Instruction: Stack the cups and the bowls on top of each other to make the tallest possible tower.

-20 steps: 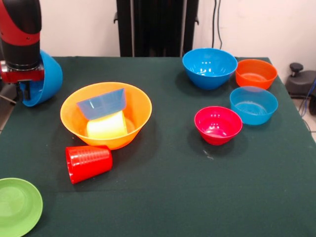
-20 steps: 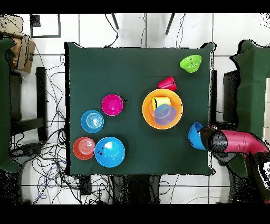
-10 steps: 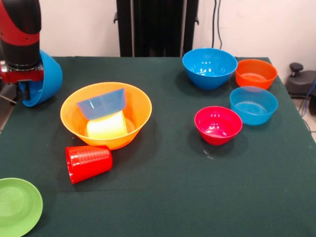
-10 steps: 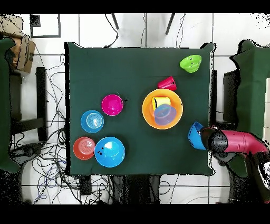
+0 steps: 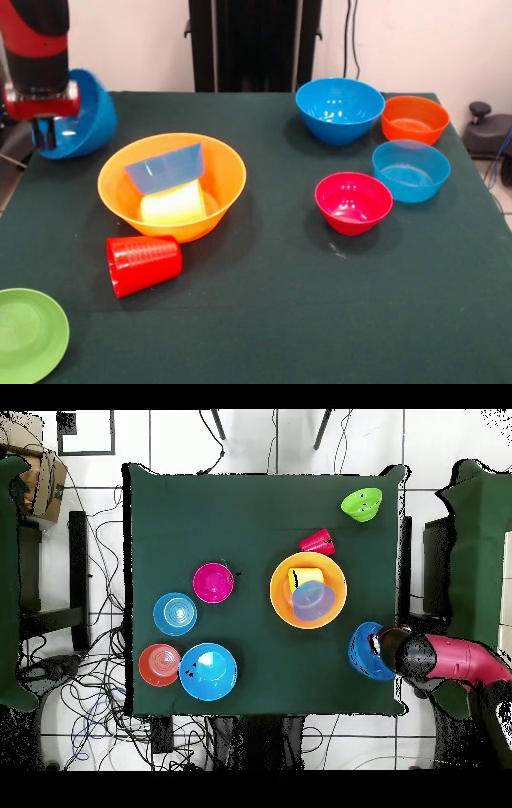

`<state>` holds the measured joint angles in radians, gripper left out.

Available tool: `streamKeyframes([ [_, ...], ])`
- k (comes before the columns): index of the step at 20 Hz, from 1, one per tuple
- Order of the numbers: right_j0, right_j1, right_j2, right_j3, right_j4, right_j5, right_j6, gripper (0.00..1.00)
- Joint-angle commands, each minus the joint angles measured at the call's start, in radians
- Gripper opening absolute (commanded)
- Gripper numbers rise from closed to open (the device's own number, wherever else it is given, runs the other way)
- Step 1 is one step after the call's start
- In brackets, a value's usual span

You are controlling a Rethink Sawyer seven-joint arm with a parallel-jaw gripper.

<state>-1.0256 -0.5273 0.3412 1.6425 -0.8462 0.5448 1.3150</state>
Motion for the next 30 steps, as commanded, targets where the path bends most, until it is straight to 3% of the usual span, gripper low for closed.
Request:
streamKeyframes([
  [1, 0.038, -0.293, 0.046, 0.245, 0.195, 0.086, 0.112, 0.00],
  [5, 0.060, -0.319, 0.020, 0.252, 0.201, 0.087, 0.052, 0.00],
  [11, 0.051, -0.298, -0.007, 0.254, 0.222, 0.035, 0.083, 0.00],
  [20, 0.093, -0.232, -0.055, 0.232, 0.179, -0.025, 0.129, 0.00],
  [26, 0.181, -0.027, -0.200, 0.138, 0.048, -0.253, 0.256, 0.00],
  [30, 0.229, 0.047, -0.280, 0.099, 0.038, -0.361, 0.289, 0.00],
])
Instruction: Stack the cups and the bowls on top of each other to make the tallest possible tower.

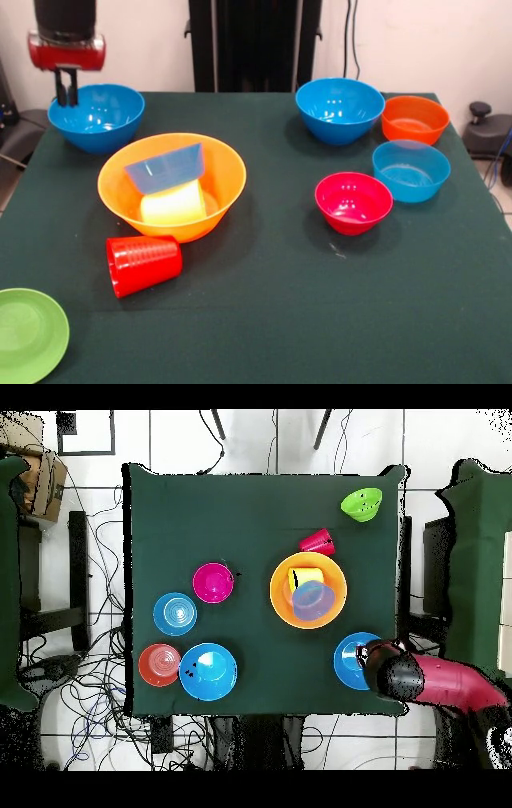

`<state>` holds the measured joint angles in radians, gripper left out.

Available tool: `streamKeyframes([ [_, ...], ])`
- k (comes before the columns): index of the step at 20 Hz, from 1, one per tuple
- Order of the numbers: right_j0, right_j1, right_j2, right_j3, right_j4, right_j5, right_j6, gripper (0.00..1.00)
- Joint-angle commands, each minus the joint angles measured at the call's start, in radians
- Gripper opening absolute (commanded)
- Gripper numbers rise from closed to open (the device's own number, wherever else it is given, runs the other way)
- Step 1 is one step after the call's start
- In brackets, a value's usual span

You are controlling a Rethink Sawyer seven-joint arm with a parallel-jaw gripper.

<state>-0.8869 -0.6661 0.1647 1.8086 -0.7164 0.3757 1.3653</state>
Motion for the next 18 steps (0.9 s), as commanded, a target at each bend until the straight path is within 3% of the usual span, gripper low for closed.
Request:
streamKeyframes([
  [1, 0.089, 0.186, -0.111, -0.062, -0.086, -0.201, 0.235, 0.00],
  [6, 0.067, 0.123, -0.143, 0.026, -0.069, -0.184, 0.185, 0.00],
  [11, 0.029, 0.178, -0.151, 0.019, -0.072, -0.253, 0.189, 0.00],
  [18, -0.015, 0.144, -0.112, 0.037, -0.069, -0.210, 0.122, 0.00],
])
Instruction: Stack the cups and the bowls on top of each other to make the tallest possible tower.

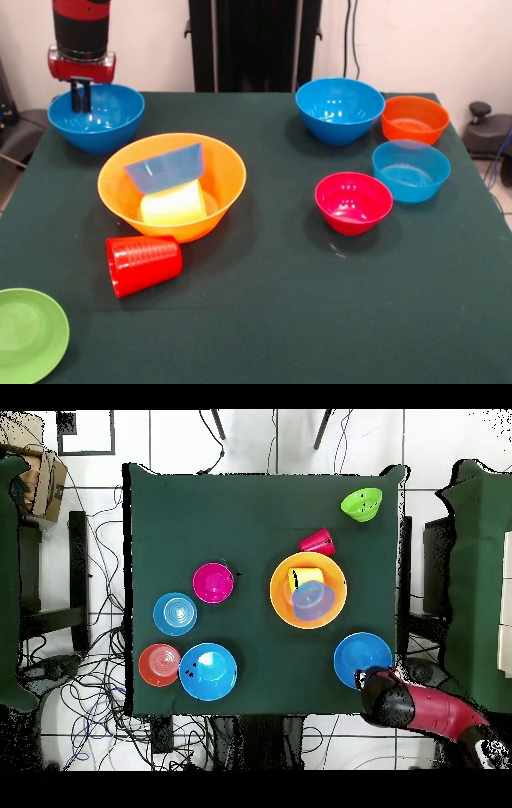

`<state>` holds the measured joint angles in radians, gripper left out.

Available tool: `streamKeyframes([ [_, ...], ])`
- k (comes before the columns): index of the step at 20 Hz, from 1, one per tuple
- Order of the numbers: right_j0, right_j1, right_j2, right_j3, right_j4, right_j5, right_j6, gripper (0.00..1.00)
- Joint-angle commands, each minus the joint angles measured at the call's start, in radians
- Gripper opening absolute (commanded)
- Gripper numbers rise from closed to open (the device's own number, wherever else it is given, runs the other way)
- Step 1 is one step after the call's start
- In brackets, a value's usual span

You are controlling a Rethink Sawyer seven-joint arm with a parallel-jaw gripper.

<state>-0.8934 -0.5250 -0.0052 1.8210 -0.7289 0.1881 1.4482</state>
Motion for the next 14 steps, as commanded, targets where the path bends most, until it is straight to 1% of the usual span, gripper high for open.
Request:
streamKeyframes([
  [1, -0.013, 0.004, 0.063, 0.022, -0.057, -0.017, 0.032, 0.00],
  [2, -0.017, 0.003, 0.068, 0.021, -0.059, -0.013, 0.024, 0.00],
  [3, -0.029, 0.003, 0.073, 0.026, -0.055, -0.047, 0.046, 0.00],
  [5, -0.049, 0.004, 0.084, 0.029, -0.030, -0.053, 0.069, 0.00],
  [8, -0.053, -0.011, 0.106, 0.028, -0.041, -0.015, 0.024, 0.00],
  [14, -0.069, -0.013, 0.129, 0.031, -0.038, -0.001, 0.013, 0.00],
])
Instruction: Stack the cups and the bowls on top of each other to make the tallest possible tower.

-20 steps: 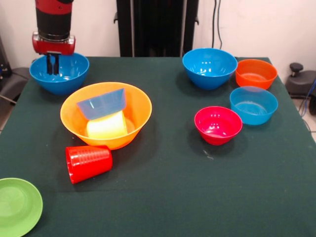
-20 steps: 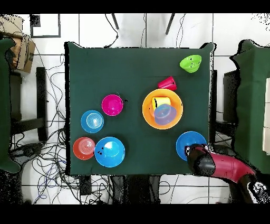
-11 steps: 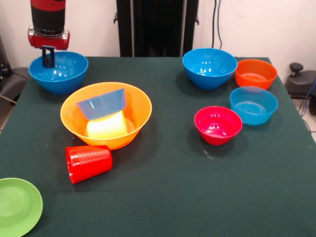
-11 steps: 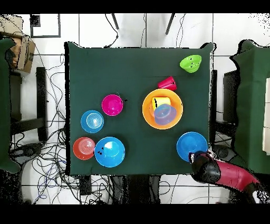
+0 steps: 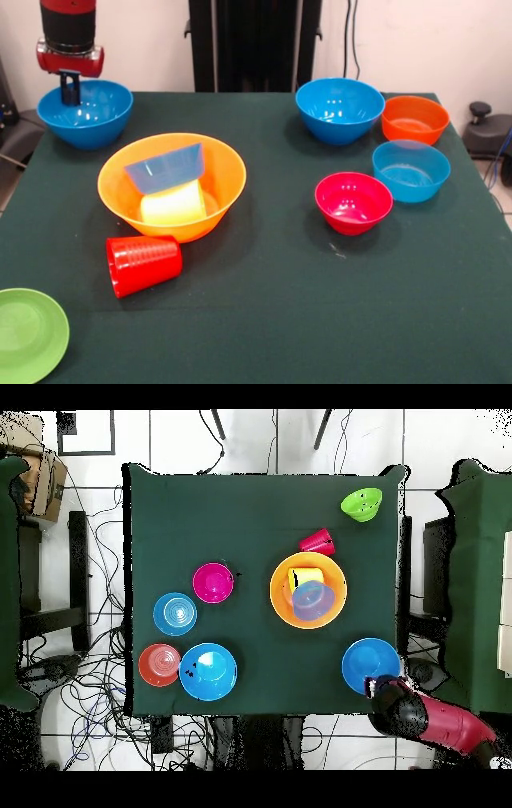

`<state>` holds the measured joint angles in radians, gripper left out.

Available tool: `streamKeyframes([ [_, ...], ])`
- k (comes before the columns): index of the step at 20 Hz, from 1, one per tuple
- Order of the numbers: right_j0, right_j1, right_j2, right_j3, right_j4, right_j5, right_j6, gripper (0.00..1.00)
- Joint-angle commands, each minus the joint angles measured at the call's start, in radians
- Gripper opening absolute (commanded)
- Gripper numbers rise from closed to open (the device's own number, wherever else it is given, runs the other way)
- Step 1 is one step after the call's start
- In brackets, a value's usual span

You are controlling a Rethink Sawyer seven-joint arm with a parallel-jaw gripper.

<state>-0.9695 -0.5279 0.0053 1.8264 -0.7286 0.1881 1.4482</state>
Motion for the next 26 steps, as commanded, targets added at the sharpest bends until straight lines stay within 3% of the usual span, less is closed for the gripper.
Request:
streamKeyframes([
  [1, 0.008, -0.011, 0.121, 0.027, -0.039, 0.000, 0.011, 0.00],
  [9, 0.014, -0.036, 0.132, 0.040, -0.022, 0.011, 0.022, 0.00],
  [11, 0.014, -0.107, 0.154, 0.080, 0.011, 0.052, 0.012, 0.00],
  [15, -0.015, -0.319, 0.240, 0.185, 0.126, 0.209, -0.069, 0.00],
  [18, -0.020, -0.400, 0.267, 0.213, 0.198, 0.282, -0.078, 0.00],
  [26, 0.007, -0.424, 0.265, 0.207, 0.246, 0.303, -0.020, 0.00],
])
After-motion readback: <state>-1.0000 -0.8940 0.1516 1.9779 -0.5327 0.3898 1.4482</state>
